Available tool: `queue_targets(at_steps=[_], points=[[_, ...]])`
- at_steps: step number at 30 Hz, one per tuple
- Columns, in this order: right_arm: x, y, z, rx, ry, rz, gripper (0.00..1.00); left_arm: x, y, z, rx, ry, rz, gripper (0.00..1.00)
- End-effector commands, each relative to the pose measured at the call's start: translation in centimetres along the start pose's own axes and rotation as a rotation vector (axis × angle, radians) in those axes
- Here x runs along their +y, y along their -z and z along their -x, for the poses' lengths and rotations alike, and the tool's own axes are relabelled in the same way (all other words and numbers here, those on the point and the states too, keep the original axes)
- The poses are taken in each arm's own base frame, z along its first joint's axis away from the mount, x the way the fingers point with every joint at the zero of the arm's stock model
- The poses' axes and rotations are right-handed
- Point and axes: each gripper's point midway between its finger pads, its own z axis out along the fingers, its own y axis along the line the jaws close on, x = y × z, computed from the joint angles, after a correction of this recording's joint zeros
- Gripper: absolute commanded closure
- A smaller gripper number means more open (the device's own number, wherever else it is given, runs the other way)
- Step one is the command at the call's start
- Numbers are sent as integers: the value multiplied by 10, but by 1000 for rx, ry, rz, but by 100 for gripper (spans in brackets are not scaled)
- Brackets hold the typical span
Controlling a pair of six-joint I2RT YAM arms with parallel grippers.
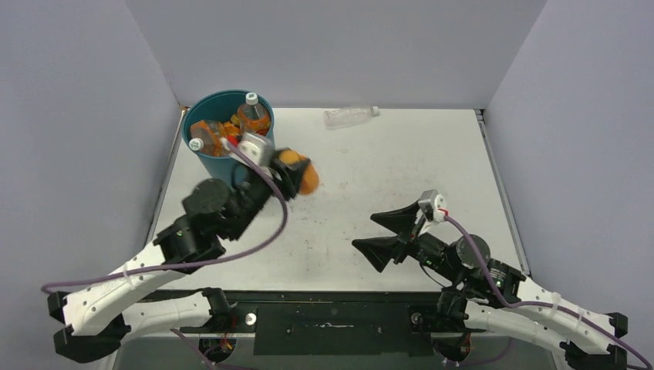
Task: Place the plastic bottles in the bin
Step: Place the plastic bottle in the trash bin.
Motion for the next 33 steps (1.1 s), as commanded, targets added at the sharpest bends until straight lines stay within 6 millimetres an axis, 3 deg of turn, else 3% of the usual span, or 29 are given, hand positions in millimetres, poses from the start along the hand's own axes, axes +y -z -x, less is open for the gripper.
queue_targets(at_steps=[1,4,8,14,16,19,23,29,33], points=[[-19,18,40,-145,-12,-126,10,108,29,97,-202,-47,379,100],[-35,21,39,-190,-24,-201,10,163,31,115,-238,-36,534,100],[-55,20,37,-232,-38,-306,10,225,17,117,-244,17,666,100],[-61,8,34,-234,-28,-342,10,282,-15,110,-266,7,755,100],[-64,3,28,-222,-29,-353,10,296,-30,107,-261,0,763,100],[-68,-2,18,-207,-30,-365,10,322,-50,80,-190,-7,811,100],[-71,-7,8,-193,-24,-370,10,348,-55,52,-156,8,877,100],[-74,-14,0,-161,15,-375,10,363,-59,32,-131,-21,916,100],[-73,-17,-2,-155,19,-369,10,368,-62,32,-129,-49,925,100]])
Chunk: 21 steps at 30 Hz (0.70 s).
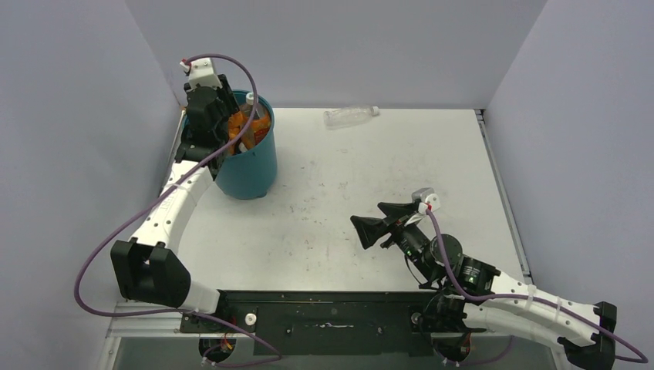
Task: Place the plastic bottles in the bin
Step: Place the plastic bottle in the trash bin.
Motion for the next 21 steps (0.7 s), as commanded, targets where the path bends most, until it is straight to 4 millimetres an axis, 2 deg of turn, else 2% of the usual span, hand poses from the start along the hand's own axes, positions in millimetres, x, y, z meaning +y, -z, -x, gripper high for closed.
queue_targets(at_steps=[1,7,8,10,13,14,18,21], points=[[5,-3,12,-50,-9,12,10,-2,-11,24,-101,1,9,100],[4,-2,14,-48,-1,6,10,-4,-26,25,-130,-55,14,100],[4,-2,15,-46,1,5,10,-6,-27,25,-126,-58,12,95],[5,-2,18,-46,0,7,10,-6,-26,27,-118,-53,14,54],[5,-3,22,-50,-4,-6,10,-4,-9,53,-181,-7,32,0],[4,-4,25,-53,-5,-15,10,-4,0,65,-208,1,33,3],[-2,-11,31,-53,1,-83,10,-18,46,115,-298,39,-19,4],[-12,-24,34,-48,-4,-156,10,-49,88,130,-309,57,-148,4]])
